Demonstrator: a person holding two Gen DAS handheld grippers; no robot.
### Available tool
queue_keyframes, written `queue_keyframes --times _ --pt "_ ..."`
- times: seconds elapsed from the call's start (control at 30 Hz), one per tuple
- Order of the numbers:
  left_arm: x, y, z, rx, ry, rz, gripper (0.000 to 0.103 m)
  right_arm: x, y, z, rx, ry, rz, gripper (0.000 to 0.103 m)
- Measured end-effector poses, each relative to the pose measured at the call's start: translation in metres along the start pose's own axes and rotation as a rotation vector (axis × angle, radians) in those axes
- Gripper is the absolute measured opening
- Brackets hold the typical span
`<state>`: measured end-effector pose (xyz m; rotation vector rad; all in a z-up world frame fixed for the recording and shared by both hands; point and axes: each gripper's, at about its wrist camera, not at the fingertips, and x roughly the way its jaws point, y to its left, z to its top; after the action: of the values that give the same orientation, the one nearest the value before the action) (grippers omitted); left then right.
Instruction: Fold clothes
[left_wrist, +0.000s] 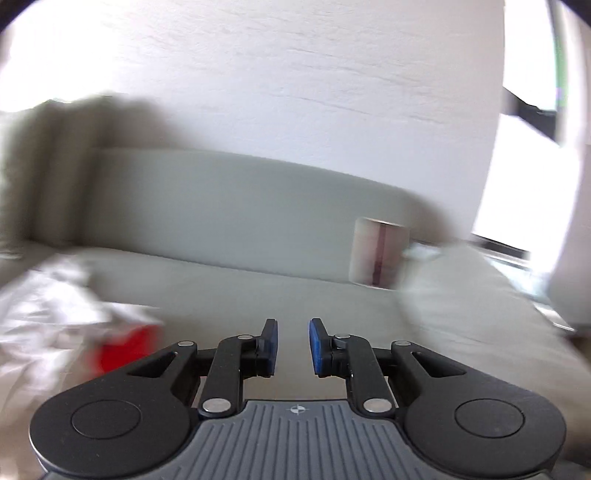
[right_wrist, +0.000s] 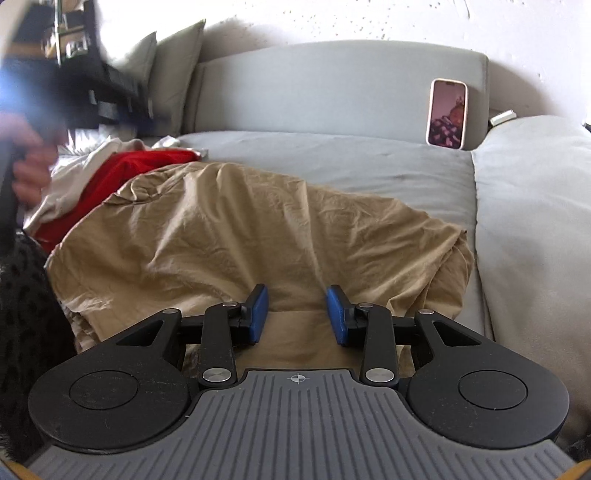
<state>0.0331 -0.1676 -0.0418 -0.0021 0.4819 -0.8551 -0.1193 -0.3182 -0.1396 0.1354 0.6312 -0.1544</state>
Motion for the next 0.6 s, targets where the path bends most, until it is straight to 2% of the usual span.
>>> queue_keyframes --times 0.07,0.17,0.23,0.3,0.4,0.6 --pt "0.011 -0.011 -0.017 0.022 0.066 -0.032 0.017 0.000 -0.002 0.000 0.005 -0.003 0.008 0.038" --pt "0.024 -0.017 -0.047 0.069 0.124 0.072 0.018 0.000 -0.005 -0.001 0.015 -0.006 0.021 0.038" --pt "0.028 -0.010 -0.061 0.035 0.130 0.139 0.028 -0.002 -0.009 -0.002 0.030 -0.007 0.039 0.038" --pt "0.035 -0.005 -0.068 0.017 0.156 0.171 0.030 -0.003 -0.012 -0.002 0.053 -0.011 0.058 0.038" --pt "0.041 -0.005 -0.068 0.060 0.186 0.192 0.031 -0.003 -0.017 -0.001 0.081 -0.015 0.081 0.038" --pt "0.027 -0.007 -0.072 0.067 0.248 0.204 0.031 -0.004 -0.017 -0.001 0.090 -0.014 0.089 0.038"
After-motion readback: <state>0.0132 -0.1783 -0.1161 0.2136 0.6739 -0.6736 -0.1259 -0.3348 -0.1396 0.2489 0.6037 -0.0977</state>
